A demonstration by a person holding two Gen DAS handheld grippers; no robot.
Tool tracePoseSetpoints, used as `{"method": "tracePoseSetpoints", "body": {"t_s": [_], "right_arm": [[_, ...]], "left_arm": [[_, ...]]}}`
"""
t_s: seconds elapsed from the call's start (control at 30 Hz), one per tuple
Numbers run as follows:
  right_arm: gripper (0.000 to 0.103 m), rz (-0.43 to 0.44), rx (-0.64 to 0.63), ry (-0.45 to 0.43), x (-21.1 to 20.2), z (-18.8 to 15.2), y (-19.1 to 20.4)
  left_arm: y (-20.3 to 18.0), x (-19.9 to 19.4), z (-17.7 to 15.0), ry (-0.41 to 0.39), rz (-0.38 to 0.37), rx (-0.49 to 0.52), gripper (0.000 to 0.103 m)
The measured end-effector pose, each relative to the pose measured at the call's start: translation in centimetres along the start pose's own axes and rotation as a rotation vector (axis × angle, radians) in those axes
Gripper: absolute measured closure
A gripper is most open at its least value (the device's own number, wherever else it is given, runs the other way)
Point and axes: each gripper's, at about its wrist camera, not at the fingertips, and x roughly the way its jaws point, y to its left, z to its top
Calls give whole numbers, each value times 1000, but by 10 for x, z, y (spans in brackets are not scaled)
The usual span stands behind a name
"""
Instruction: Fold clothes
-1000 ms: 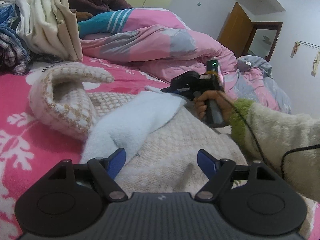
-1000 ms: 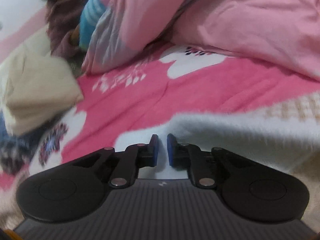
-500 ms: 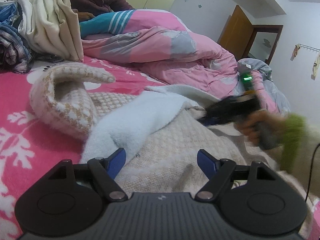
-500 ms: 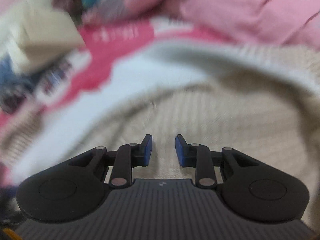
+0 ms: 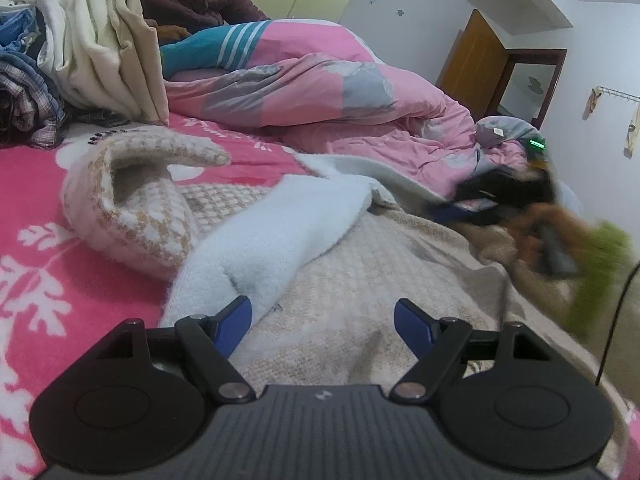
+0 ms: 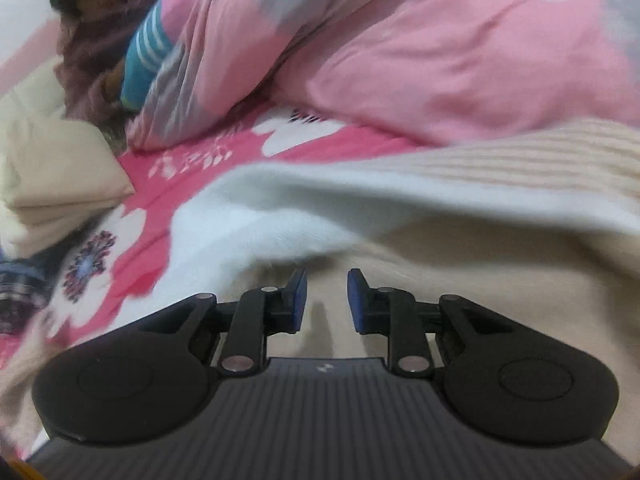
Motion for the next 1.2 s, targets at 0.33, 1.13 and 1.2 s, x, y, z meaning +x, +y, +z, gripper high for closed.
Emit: {"method": "tracePoseSetpoints", "body": {"t_s": [0.33,1.13,1.2], "right_arm": [[85,-225,58,9,-22,-1,-76],[88,-394,-4,27,-106,-53,-109],[87,-310,-23,-35,-168,-73,-89]], "left_arm": [[-8,3,0,13,37,41,23],[-19,4,4,48,76,90,22],[-19,2,6,54,73,90,22]]}}
